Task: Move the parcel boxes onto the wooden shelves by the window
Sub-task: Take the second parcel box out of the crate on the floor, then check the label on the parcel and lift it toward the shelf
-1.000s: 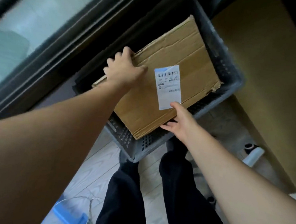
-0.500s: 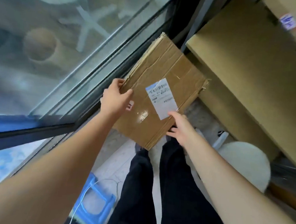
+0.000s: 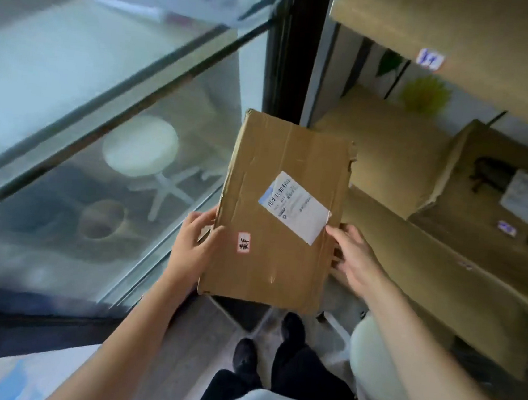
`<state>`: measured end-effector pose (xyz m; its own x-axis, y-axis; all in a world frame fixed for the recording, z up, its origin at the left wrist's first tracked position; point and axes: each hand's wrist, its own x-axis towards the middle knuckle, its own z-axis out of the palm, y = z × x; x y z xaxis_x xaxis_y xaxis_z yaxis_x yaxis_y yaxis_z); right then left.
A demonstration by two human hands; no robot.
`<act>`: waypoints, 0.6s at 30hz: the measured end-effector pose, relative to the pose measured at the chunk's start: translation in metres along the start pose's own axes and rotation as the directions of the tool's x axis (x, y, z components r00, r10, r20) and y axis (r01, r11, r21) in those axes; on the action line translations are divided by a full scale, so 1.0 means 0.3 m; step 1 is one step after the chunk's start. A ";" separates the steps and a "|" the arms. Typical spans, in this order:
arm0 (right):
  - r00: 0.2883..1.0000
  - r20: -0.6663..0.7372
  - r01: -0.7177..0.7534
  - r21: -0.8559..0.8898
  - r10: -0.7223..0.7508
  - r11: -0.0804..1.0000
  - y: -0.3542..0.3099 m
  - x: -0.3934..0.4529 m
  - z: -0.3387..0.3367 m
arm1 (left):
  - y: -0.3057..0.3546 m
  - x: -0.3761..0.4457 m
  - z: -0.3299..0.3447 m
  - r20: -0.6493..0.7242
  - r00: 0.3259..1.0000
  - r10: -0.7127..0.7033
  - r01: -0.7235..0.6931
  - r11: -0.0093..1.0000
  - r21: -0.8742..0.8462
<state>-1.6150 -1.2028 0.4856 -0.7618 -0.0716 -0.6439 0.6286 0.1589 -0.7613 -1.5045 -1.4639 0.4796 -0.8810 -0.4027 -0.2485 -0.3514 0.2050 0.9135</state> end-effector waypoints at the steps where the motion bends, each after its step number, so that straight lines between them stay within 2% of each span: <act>1: 1.000 0.003 0.023 -0.001 -0.023 1.000 -0.028 -0.028 -0.016 | 0.032 -0.015 -0.009 0.011 1.000 0.025 -0.025 0.999 -0.031; 7: 0.984 0.017 0.174 0.091 -0.176 0.981 -0.175 -0.185 -0.076 | 0.193 -0.050 -0.063 0.113 0.979 0.167 -0.144 0.972 -0.184; 11: 0.961 0.005 0.274 0.084 -0.276 0.958 -0.256 -0.250 -0.093 | 0.267 -0.051 -0.099 0.164 0.964 0.207 -0.152 0.942 -0.299; 18: 0.927 -0.021 0.373 0.132 -0.374 0.918 -0.320 -0.315 -0.132 | 0.371 -0.066 -0.077 0.169 0.943 0.286 -0.227 0.927 -0.300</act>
<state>-1.6094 -1.1723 0.6224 -0.9446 -0.1054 -0.3109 0.3137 -0.0110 -0.9495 -1.5187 -1.4538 0.5937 -0.9850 -0.1705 -0.0275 -0.0303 0.0139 0.9994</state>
